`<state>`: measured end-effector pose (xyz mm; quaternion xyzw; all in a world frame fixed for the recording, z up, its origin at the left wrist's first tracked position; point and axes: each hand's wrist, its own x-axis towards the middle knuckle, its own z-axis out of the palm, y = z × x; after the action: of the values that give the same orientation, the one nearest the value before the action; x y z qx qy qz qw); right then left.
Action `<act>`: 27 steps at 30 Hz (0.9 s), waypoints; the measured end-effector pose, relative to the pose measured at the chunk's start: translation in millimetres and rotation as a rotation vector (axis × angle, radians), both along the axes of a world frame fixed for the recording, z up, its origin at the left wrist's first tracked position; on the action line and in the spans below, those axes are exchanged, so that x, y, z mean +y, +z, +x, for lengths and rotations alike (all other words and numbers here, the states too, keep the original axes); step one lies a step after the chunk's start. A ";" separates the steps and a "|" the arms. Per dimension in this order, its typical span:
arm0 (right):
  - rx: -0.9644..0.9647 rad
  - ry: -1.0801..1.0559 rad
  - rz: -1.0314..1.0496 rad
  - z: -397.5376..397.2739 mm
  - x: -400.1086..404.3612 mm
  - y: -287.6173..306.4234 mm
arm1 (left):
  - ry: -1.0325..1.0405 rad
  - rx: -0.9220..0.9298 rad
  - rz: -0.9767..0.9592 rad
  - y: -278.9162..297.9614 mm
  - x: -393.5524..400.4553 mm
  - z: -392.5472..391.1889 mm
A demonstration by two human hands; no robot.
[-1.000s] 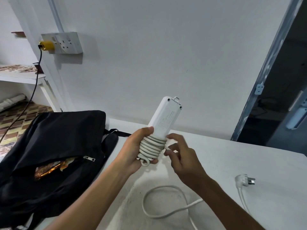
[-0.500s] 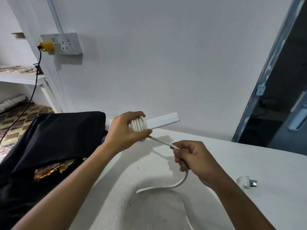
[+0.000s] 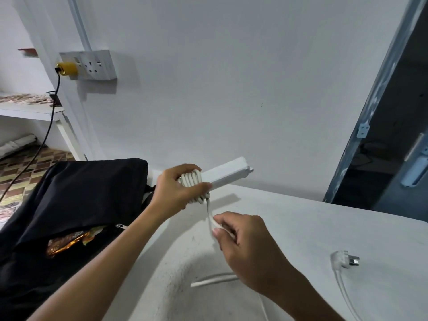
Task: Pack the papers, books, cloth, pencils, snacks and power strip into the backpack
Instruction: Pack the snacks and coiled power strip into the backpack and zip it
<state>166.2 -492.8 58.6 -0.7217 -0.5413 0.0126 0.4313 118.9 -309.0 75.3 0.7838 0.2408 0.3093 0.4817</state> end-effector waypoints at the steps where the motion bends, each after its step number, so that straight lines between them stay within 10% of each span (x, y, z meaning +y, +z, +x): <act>1: -0.038 -0.017 -0.013 -1.1 1.7 0.4 | -0.007 -0.013 0.000 -1.5 -3.0 1.6; 12: -0.039 -0.123 0.003 0.1 -0.4 1.0 | 0.041 -0.095 0.092 -11.2 -7.0 12.0; 21: 0.011 -0.075 -0.187 59.1 -31.6 54.8 | -0.414 0.502 0.436 9.8 0.3 -7.7; 27: 0.493 0.145 -0.220 103.9 -21.8 46.7 | -0.711 0.523 0.162 26.5 -4.3 -17.5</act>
<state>270.1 -514.7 105.2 -0.6989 -0.4656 0.2771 0.4669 101.4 -313.3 101.8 0.9049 0.0450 -0.0661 0.4180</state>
